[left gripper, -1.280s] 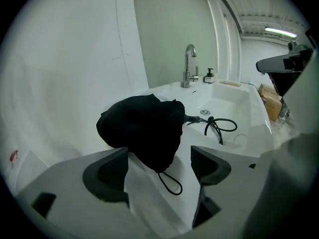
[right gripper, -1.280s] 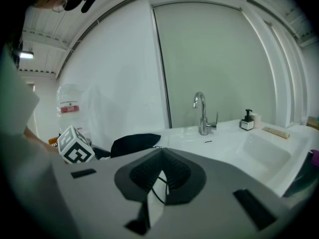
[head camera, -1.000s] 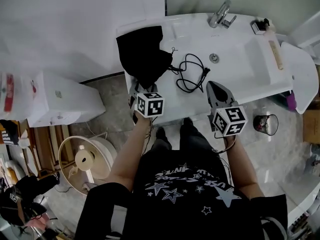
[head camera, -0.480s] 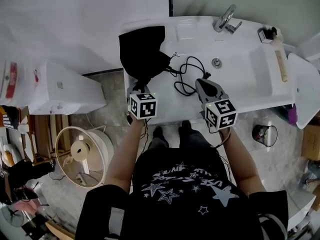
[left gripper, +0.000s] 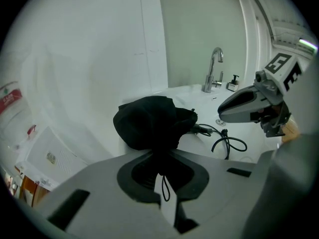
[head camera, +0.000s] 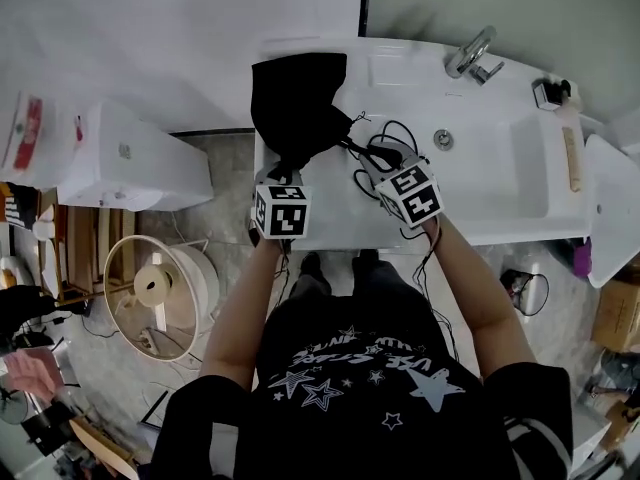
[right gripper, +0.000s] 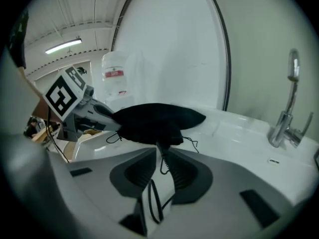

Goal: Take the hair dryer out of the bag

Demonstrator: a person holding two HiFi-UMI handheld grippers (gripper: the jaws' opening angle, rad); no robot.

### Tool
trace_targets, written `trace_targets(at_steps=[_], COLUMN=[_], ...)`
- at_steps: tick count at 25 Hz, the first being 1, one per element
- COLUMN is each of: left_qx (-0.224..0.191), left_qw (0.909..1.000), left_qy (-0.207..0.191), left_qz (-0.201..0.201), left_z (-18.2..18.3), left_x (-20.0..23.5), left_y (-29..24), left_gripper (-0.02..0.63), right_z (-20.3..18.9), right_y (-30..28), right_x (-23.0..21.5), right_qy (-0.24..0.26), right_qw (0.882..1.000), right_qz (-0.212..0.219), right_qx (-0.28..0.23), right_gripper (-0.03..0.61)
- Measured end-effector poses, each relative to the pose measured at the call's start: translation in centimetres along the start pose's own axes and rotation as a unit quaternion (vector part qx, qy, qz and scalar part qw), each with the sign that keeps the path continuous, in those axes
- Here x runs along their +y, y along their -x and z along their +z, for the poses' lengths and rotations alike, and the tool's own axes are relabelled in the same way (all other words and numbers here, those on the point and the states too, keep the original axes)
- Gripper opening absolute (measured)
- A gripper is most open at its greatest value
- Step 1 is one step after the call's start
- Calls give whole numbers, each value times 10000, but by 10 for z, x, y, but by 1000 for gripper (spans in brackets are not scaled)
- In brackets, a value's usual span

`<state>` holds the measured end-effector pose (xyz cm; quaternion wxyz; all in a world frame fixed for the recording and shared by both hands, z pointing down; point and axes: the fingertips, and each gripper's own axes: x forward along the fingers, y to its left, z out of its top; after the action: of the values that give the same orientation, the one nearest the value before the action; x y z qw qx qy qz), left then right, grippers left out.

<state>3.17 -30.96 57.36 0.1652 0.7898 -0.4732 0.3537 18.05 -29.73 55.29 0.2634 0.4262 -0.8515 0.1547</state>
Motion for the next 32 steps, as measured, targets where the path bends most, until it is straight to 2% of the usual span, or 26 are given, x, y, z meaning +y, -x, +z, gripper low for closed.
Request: trace_targets(at_steps=[2,4,6,12,15,21,24,32], left_qx=[-5,-10,-4,15,22,5,16,26], left_qw=[10000,10000,9999,9998,9998,9997,9996,9995], left_qy=[44,90,118,191,220,248,271,301], left_qz=[17,22,24,10,-7,-42,-66,-83], left_z=[1,2,3,6,8,12,12,10], left_x=[0,0,-1,-4,-4,-5,-5,-4], left_y=[0,0,-1,-2,-3,-6,-6,-9], left_gripper=[18,18,18,18,18,18,18,18], right_z=[-3,-7,-11,-12,-6,-1,1,2], right_y=[-14,-28,-40,-71,-81,-99,-107,-107], right_x=[3,6,8,-1,2,11,12,14], right_qy=[-6,-14,-4,38,220,675,836,897], right_qw=[9996,9986,9977,9965,9956,9927,9911,9889], right_qz=[228,411,499,557,642,672,617,738], right_qx=[160,334,459,623,640,739,837,931], right_gripper=[106,178,200,197,161,193,187,164])
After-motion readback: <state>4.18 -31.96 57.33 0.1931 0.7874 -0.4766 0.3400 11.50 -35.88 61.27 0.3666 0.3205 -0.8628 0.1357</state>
